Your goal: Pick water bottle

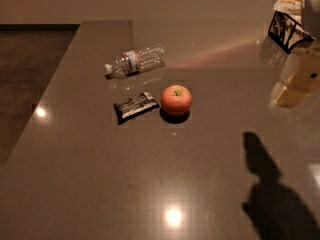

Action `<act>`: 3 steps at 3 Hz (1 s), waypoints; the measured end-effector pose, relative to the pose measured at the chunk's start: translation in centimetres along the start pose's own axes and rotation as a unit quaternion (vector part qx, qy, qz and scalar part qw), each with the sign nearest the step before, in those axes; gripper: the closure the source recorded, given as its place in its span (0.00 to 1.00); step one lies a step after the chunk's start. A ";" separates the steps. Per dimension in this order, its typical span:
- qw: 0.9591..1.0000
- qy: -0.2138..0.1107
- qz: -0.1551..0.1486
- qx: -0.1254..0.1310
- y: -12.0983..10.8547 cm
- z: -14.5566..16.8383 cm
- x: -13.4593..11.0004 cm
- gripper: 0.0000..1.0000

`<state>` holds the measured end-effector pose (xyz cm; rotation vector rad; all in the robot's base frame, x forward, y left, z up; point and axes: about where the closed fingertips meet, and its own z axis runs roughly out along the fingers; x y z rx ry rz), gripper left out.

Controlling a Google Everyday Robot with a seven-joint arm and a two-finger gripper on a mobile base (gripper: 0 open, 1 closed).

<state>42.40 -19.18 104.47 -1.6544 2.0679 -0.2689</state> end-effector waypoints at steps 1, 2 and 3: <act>1.000 0.000 0.000 0.000 0.0 0.0 0.0 0.00; 1.000 -0.003 -0.008 0.001 -1.4 1.0 -0.7 0.00; 1.000 -0.008 -0.012 -0.010 -3.8 3.6 -1.2 0.00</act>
Offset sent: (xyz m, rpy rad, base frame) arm 0.0480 0.0039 -0.0165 -0.0036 0.0183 0.0320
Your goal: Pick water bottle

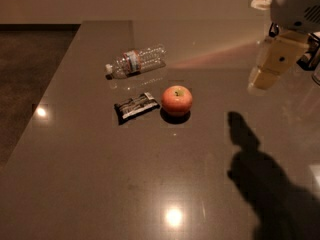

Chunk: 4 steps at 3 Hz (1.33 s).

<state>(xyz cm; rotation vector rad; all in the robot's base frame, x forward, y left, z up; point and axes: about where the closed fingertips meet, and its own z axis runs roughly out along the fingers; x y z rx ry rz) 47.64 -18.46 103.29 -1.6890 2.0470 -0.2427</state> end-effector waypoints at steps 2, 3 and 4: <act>0.998 -0.025 -0.004 -0.050 -6.4 6.9 -1.1 0.00; 0.997 -0.035 -0.012 -0.075 -9.2 10.5 -2.4 0.00; 0.994 -0.045 -0.024 -0.092 -11.1 13.7 -4.7 0.00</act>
Offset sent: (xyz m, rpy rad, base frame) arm 0.1522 0.0095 -0.0515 0.0807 0.1567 0.0892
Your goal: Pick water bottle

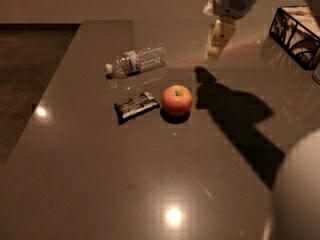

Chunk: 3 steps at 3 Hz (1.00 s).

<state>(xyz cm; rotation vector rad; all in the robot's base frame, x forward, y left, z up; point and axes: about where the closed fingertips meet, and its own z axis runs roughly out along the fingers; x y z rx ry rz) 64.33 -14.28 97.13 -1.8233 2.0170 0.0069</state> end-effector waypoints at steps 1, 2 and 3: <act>1.000 0.006 -0.017 -0.015 -2.0 3.5 -2.5 0.00; 0.999 0.018 -0.033 -0.020 -3.2 6.3 -5.0 0.00; 0.998 0.037 -0.049 -0.023 -3.7 8.8 -7.2 0.00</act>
Offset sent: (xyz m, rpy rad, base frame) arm 0.0695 0.0925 -0.0485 -0.1190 0.0657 0.0948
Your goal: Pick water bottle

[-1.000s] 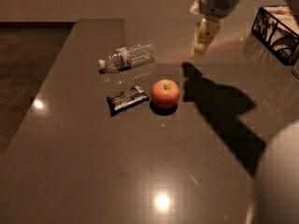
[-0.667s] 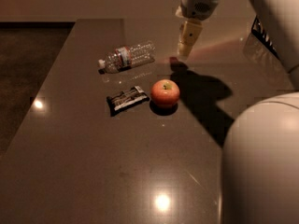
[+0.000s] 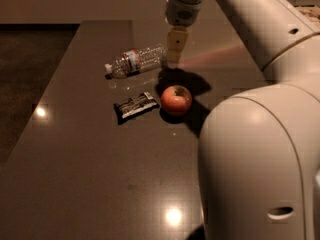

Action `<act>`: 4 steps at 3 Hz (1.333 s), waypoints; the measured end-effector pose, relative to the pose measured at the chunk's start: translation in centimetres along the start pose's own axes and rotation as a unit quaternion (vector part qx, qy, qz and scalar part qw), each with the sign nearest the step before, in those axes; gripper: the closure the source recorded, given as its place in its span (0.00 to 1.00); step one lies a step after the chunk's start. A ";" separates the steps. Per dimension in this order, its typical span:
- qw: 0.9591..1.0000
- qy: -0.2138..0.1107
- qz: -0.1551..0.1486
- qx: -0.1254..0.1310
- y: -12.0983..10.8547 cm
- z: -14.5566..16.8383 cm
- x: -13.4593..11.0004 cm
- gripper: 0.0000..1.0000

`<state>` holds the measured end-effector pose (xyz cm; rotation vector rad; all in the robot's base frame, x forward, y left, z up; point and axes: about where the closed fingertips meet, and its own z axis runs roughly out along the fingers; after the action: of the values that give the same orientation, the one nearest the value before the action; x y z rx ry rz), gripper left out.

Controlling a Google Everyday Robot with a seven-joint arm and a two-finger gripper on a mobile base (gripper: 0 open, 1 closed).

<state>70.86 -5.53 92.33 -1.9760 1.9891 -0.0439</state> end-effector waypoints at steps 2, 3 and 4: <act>1.000 0.018 -0.009 0.020 0.2 2.6 -2.9 0.00; 0.999 0.026 -0.008 0.021 0.3 3.8 -3.5 0.00; 0.999 0.040 -0.009 0.015 -0.1 4.8 -3.6 0.00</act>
Offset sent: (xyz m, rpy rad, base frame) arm -0.0085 0.0481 -0.0306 -0.0644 -0.0695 -0.0068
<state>72.06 -0.97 88.59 -2.0038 2.0067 -0.1584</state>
